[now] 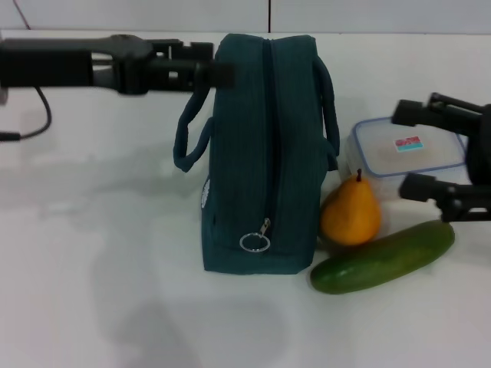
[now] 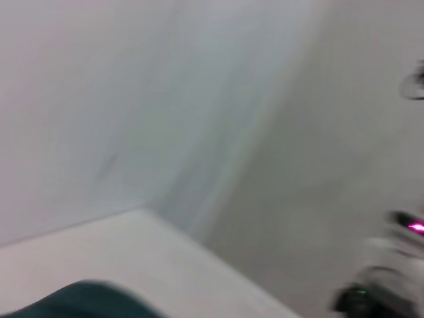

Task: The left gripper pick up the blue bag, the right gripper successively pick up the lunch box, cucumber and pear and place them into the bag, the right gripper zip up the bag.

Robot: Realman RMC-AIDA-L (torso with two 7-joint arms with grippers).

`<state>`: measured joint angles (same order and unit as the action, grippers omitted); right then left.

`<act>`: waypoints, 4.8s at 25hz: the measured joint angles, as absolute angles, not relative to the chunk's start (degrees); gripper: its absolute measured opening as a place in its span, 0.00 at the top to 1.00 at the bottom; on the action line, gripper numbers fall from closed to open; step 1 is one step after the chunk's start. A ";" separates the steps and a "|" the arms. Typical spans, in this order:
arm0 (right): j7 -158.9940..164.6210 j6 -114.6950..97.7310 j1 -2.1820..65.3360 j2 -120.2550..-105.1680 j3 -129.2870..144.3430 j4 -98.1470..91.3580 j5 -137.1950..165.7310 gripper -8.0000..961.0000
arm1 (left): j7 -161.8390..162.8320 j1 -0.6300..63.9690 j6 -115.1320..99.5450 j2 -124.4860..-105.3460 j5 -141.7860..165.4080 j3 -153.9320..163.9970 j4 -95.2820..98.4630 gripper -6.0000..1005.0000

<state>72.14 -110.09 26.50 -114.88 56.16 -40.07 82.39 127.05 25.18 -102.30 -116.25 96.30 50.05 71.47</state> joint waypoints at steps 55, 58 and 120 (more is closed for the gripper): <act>68.05 -104.50 17.64 -113.55 50.72 -37.60 85.25 0.12 | 155.09 45.30 -94.75 -115.95 131.80 51.69 67.06 0.65; 68.29 -104.42 17.66 -113.56 50.62 -37.47 85.25 0.12 | 156.40 45.82 -94.88 -115.90 133.55 51.69 67.06 0.78; 89.45 -70.28 29.98 -116.19 37.93 4.49 63.55 0.12 | 155.06 46.00 -96.54 -116.12 132.07 51.95 66.81 0.92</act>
